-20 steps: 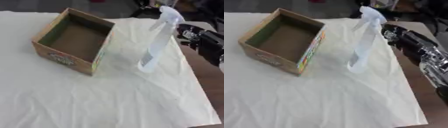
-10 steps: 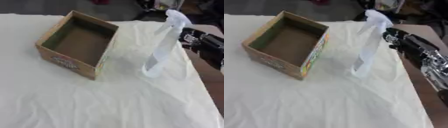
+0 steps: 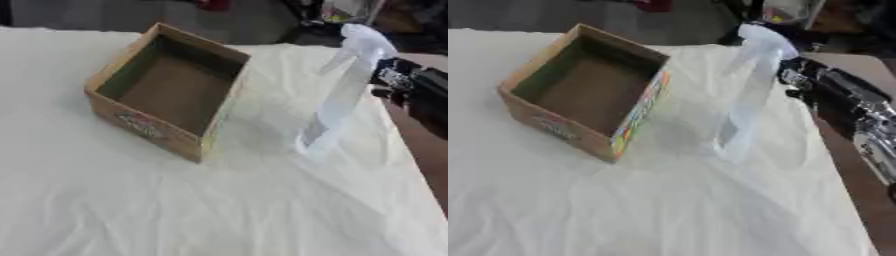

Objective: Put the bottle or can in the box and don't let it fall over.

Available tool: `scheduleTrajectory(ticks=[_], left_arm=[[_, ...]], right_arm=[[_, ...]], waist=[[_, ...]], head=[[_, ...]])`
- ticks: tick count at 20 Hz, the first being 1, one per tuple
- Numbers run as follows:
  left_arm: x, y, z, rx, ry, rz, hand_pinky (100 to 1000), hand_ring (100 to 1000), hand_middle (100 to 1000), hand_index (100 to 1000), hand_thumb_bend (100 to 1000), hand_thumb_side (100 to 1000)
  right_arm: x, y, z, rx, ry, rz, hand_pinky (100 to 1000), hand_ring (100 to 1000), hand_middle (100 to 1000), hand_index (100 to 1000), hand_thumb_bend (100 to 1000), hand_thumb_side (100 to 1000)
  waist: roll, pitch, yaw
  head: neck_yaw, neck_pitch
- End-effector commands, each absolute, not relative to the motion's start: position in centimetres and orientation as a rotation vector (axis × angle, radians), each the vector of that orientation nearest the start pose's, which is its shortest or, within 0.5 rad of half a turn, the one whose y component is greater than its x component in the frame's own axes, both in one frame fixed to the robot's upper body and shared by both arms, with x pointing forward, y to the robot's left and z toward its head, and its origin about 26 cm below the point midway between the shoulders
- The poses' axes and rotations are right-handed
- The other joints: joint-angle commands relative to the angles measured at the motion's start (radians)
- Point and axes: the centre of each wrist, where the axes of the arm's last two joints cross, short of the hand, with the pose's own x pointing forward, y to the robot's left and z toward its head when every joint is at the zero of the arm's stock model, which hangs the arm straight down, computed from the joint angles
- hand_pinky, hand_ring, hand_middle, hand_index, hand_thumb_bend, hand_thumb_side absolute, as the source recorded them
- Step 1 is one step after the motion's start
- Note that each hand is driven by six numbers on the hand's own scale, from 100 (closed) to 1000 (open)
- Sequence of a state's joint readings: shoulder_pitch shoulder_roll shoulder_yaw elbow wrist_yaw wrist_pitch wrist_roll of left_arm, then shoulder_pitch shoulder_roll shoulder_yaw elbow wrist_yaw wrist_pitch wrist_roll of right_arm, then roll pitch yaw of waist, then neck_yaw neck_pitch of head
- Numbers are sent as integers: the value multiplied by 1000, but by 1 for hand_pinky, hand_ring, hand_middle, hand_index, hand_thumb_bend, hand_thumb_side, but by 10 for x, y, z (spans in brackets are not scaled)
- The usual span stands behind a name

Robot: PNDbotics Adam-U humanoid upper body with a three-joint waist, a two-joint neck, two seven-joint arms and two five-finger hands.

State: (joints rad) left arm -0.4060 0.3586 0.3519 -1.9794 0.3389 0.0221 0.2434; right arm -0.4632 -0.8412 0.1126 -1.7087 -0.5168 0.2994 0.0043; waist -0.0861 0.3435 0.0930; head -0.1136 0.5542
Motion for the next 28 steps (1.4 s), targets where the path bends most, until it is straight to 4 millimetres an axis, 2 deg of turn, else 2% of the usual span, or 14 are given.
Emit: scheduleTrajectory(ticks=[1,10,16,20,28], left_arm=[[292,339,266,168,-2456,318,1000,1000,1000,742,376,612],[293,337,268,149,-2464,317,1000,1000,1000,742,373,613],[293,337,268,146,-2464,313,1000,1000,1000,743,372,614],[292,338,268,157,-2460,311,1000,1000,1000,743,372,613],[291,340,266,171,-2452,308,1000,1000,1000,743,373,612]], right_arm=[[342,-349,260,-189,-1763,488,1000,1000,1000,1000,100,613],[346,-349,262,-173,-1759,496,1000,1000,1000,1000,100,655],[345,-354,263,-181,-1759,482,1000,1000,1000,1000,100,624],[336,-355,257,-189,-1757,502,1000,1000,1000,1000,100,599],[313,-341,255,-158,-1774,554,1000,1000,1000,1000,100,571]], waist=[[4,-12,3],[4,0,14],[2,-2,12],[-2,-8,5],[-3,-22,-7]], head=[[-5,-17],[-9,-16],[-12,-8],[-11,6],[-8,15]])
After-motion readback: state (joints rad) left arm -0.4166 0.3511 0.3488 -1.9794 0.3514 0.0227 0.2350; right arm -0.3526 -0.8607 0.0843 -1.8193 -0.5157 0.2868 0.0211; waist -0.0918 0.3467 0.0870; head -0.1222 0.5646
